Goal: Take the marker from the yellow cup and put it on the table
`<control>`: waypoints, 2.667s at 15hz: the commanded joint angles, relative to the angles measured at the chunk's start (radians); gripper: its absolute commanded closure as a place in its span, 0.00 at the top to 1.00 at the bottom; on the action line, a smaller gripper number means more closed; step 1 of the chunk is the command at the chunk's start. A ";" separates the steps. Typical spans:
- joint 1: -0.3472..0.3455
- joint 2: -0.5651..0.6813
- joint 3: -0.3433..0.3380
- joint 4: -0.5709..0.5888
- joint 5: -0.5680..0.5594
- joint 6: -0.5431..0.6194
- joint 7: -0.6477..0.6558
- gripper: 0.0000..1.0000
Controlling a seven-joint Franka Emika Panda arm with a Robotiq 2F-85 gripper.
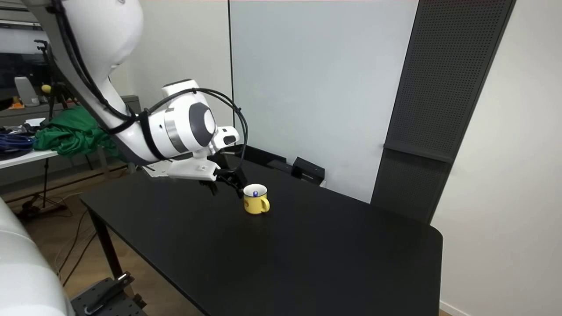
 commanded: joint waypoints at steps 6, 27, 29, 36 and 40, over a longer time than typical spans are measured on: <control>-0.010 0.188 0.020 0.150 -0.187 -0.042 0.225 1.00; 0.261 0.507 -0.212 0.578 0.281 -0.316 -0.240 1.00; 0.273 0.507 -0.220 0.582 0.278 -0.319 -0.226 1.00; 0.274 0.508 -0.223 0.582 0.277 -0.320 -0.223 1.00; 0.268 0.488 -0.238 0.576 0.263 -0.270 -0.242 1.00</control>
